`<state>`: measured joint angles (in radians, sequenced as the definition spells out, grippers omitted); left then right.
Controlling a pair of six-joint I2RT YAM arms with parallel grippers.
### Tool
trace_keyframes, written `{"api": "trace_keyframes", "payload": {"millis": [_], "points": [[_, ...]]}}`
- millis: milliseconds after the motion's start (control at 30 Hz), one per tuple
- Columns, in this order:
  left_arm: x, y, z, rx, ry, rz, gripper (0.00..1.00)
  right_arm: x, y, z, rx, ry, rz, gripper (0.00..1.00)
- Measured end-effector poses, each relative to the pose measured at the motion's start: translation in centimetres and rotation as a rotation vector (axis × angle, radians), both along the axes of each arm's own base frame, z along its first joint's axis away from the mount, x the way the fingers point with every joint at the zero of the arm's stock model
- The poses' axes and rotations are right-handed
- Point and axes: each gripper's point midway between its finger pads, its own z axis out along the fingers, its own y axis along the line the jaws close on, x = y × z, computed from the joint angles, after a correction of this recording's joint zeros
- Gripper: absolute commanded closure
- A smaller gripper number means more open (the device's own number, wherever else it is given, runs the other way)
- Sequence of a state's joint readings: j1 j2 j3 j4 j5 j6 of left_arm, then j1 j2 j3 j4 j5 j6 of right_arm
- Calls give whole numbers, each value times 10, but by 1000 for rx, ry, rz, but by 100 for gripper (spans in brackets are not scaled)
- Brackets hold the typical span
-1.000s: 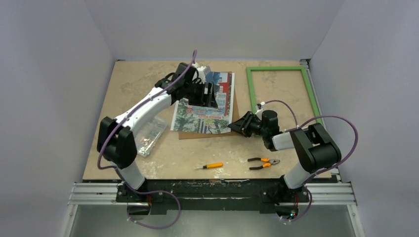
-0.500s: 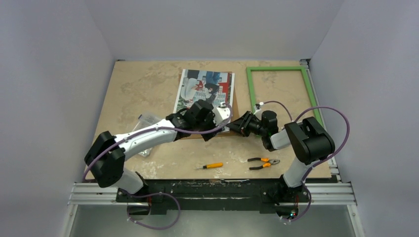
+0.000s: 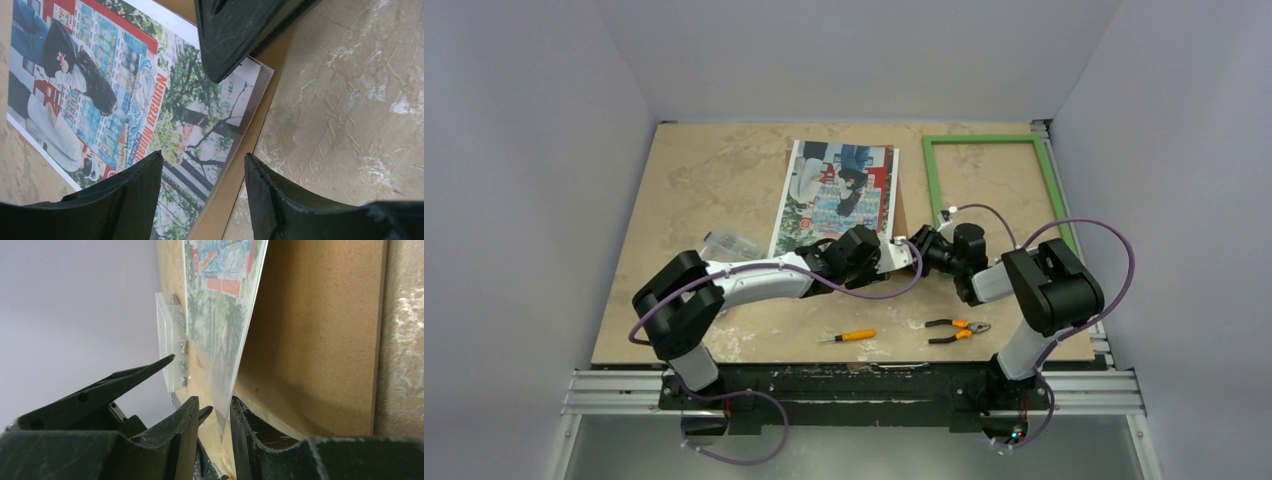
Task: Take the photo out of the frame
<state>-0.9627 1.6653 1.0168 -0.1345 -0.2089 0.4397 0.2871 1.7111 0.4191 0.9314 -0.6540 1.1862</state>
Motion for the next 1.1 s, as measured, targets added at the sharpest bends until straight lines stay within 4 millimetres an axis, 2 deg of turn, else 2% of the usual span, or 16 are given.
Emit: {"api": "trace_keyframes", "payload": {"millis": [167,233,400,533,633,767,1033,1100], "points": [[-2,-4,-10,40,-17,-13,32,1,0,4,-1,-6,1,71],[-6,-7,-10,43,-19,-27,32,0,0,4,-2,-2,1,71],[-6,-10,-15,68,-42,-22,49,-1,0,4,-5,4,1,71],[2,-4,-22,117,-69,20,64,-1,-1,11,-8,-19,1,71],[7,0,-19,130,-91,45,72,0,-1,12,-13,-25,0,70],[12,-1,-12,127,-114,65,70,-2,-2,9,-21,-13,1,70],[12,-1,-11,124,-116,70,65,-4,-4,2,-48,-1,1,66],[12,-1,-11,125,-116,70,67,-3,-5,2,-53,1,-7,58]]}}
